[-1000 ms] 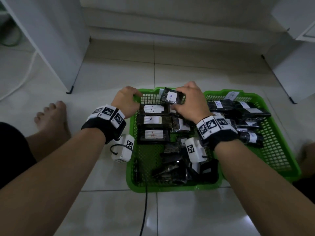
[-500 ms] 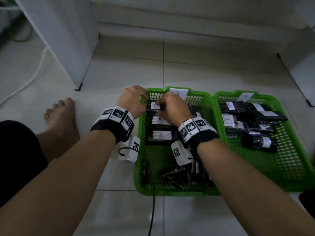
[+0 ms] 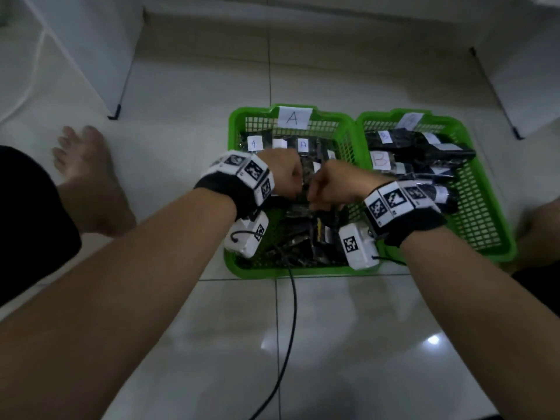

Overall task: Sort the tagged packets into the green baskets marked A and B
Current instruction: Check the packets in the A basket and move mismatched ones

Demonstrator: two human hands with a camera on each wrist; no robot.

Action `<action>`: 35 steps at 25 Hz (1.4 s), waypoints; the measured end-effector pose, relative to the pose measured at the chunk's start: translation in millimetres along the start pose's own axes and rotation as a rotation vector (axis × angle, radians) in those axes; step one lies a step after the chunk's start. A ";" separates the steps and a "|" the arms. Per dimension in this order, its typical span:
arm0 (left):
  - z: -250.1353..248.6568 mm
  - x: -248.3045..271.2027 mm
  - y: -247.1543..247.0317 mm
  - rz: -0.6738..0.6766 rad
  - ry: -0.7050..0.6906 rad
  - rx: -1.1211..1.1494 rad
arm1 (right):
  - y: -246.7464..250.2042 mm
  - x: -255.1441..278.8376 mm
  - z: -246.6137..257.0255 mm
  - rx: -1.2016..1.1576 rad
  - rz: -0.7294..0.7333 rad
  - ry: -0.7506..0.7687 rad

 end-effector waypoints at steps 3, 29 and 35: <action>-15.6 5.4 -39.8 0.150 -0.027 -0.124 | -8.7 13.9 -2.3 0.156 0.017 -0.001; 58.5 -3.0 31.6 0.054 0.152 0.897 | 0.6 26.0 -11.1 -0.179 0.046 0.025; 50.8 -6.9 19.1 0.234 0.250 0.982 | -5.8 24.1 -5.4 -0.523 0.012 0.076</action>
Point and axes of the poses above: each hand's wrist, its own x-axis away from the middle knuckle, its own y-axis out of the back of the hand, z = x × y, the point moved 9 cm from there along -x, towards the middle knuckle, and after that the axes turned 15 degrees about y, right-handed, at the moved point
